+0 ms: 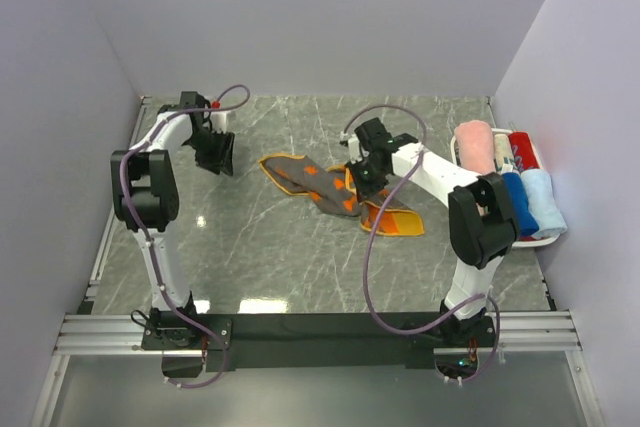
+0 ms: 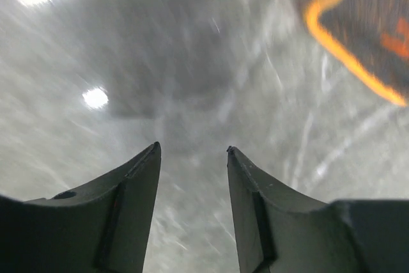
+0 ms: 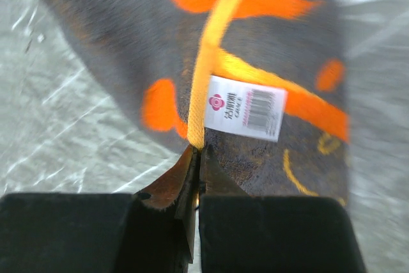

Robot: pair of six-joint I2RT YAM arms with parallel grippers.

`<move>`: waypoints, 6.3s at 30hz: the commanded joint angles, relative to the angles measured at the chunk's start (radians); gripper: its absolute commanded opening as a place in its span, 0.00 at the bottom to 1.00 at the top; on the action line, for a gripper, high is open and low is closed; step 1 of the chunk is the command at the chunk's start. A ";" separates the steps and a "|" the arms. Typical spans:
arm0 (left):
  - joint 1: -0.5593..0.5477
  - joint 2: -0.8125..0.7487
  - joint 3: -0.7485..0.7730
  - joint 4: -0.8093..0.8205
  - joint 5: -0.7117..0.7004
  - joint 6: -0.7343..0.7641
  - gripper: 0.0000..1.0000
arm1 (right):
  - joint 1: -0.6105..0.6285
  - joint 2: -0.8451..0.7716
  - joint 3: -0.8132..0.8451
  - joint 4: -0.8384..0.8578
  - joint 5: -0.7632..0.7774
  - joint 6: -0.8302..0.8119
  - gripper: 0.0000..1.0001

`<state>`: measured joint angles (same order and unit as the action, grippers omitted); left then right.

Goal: Roll the towels
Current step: Flatten the towel

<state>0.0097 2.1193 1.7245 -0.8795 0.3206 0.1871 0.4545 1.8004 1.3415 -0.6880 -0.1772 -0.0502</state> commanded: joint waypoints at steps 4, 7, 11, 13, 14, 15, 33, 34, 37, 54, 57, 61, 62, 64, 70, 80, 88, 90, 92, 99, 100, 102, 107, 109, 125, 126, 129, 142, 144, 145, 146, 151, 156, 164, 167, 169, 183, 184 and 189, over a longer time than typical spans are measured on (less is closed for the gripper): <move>-0.017 -0.153 -0.152 0.085 0.095 -0.077 0.55 | 0.052 0.042 0.009 -0.031 -0.054 -0.008 0.00; -0.030 -0.128 -0.145 0.154 0.130 -0.092 0.55 | 0.052 0.030 -0.004 -0.033 -0.039 -0.010 0.00; -0.053 -0.023 -0.056 0.180 0.195 -0.095 0.51 | 0.050 0.022 -0.005 -0.051 -0.022 -0.014 0.00; -0.063 0.016 -0.016 0.185 0.212 -0.100 0.51 | 0.050 0.020 -0.007 -0.059 -0.022 -0.016 0.00; -0.073 0.049 0.024 0.182 0.219 -0.100 0.51 | 0.049 0.019 -0.007 -0.062 -0.016 -0.014 0.00; -0.077 0.062 0.039 0.183 0.225 -0.098 0.52 | 0.047 0.016 -0.008 -0.064 -0.015 -0.016 0.00; -0.113 0.173 0.150 0.165 0.212 -0.075 0.02 | 0.012 0.037 0.065 -0.120 -0.053 -0.020 0.34; -0.111 0.169 0.146 0.160 0.210 -0.071 0.00 | 0.012 0.039 0.070 -0.122 -0.057 -0.019 0.34; -0.108 0.160 0.129 0.154 0.202 -0.058 0.00 | 0.010 0.045 0.077 -0.131 -0.073 -0.020 0.32; -0.079 0.123 0.127 0.117 0.189 -0.040 0.00 | -0.022 0.004 0.071 -0.150 -0.079 -0.033 0.00; -0.038 0.097 0.144 0.096 0.195 -0.025 0.00 | -0.071 -0.050 0.097 -0.162 -0.061 -0.048 0.00; 0.035 0.051 0.220 0.050 0.209 -0.012 0.00 | -0.148 -0.114 0.134 -0.150 -0.025 -0.092 0.00; 0.045 0.042 0.233 0.047 0.206 -0.003 0.00 | -0.160 -0.128 0.154 -0.140 -0.016 -0.100 0.00; 0.062 0.010 0.256 0.040 0.198 0.017 0.00 | -0.195 -0.133 0.183 -0.137 -0.021 -0.120 0.00; 0.065 -0.096 0.314 -0.016 0.160 0.113 0.00 | -0.247 -0.153 0.314 -0.122 -0.004 -0.184 0.00; 0.125 -0.491 0.074 0.053 0.110 0.114 0.00 | -0.316 -0.407 0.197 -0.065 -0.028 -0.255 0.00; 0.145 -0.953 -0.327 0.062 0.090 0.160 0.00 | -0.315 -0.783 -0.099 -0.070 -0.044 -0.270 0.00; 0.145 -1.027 -0.373 0.039 0.084 0.172 0.00 | -0.316 -0.834 -0.119 -0.111 -0.060 -0.275 0.00; 0.147 -1.105 -0.413 0.016 0.066 0.181 0.00 | -0.320 -0.886 -0.131 -0.145 -0.077 -0.284 0.00; 0.144 -1.064 -0.497 0.069 0.023 0.183 0.00 | -0.318 -0.797 -0.162 -0.096 -0.076 -0.290 0.00; 0.145 -1.005 -0.496 0.092 0.029 0.183 0.00 | -0.320 -0.726 -0.147 -0.085 -0.084 -0.286 0.00; 0.144 -0.942 -0.496 0.122 0.034 0.178 0.00 | -0.318 -0.637 -0.117 -0.061 -0.096 -0.280 0.00; 0.144 -0.664 -0.459 0.252 0.000 0.167 0.00 | -0.313 -0.273 0.043 -0.015 -0.143 -0.212 0.00; 0.134 -0.508 -0.387 0.263 -0.015 0.166 0.00 | -0.312 -0.114 0.141 -0.008 -0.151 -0.185 0.00; 0.078 0.160 0.215 0.205 -0.078 0.078 0.03 | -0.300 0.473 0.679 -0.018 0.007 -0.131 0.13; 0.078 0.160 0.218 0.206 -0.077 0.072 0.11 | -0.298 0.482 0.695 -0.015 0.027 -0.116 0.28; 0.081 0.156 0.266 0.169 -0.054 0.040 0.39 | -0.295 0.482 0.729 -0.001 0.090 -0.097 0.51; 0.108 -0.271 -0.095 -0.029 0.138 0.135 0.32 | -0.271 0.094 0.333 -0.126 -0.064 -0.100 0.41; 0.110 -0.326 -0.199 -0.058 0.137 0.158 0.28 | -0.254 0.019 0.203 -0.116 -0.062 -0.100 0.40; 0.108 -0.343 -0.232 -0.061 0.144 0.163 0.26 | -0.248 -0.004 0.165 -0.104 -0.055 -0.100 0.39; 0.108 -0.361 -0.300 -0.056 0.143 0.163 0.24 | -0.226 -0.027 0.127 -0.096 -0.056 -0.106 0.36; 0.087 -0.414 -0.439 0.011 0.092 0.141 0.18 | -0.178 -0.088 -0.050 -0.058 -0.054 -0.086 0.17; 0.069 -0.362 -0.488 0.042 0.057 0.138 0.07 | -0.154 -0.036 -0.067 -0.033 -0.045 -0.051 0.05; 0.055 -0.326 -0.482 0.059 0.005 0.146 0.04 | -0.131 0.063 -0.005 -0.047 -0.009 -0.046 0.02; 0.053 -0.317 -0.487 0.060 -0.002 0.152 0.04 | -0.129 0.082 -0.002 -0.054 0.016 -0.046 0.01; 0.053 -0.314 -0.490 0.062 0.000 0.150 0.04 | -0.129 0.068 -0.016 -0.050 0.047 -0.050 0.01; 0.036 -0.280 -0.542 0.106 -0.003 0.135 0.05 | -0.131 0.070 -0.064 -0.058 0.094 -0.071 0.01; 0.036 -0.279 -0.552 0.106 -0.005 0.134 0.05 | -0.131 0.074 -0.068 -0.056 0.099 -0.073 0.00; 0.038 -0.278 -0.594 0.125 -0.058 0.132 0.04 | -0.131 0.093 -0.093 -0.047 0.123 -0.077 0.00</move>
<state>0.0502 1.8400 1.1767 -0.7807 0.3157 0.3161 0.3183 1.8847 1.2636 -0.7464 -0.0864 -0.1173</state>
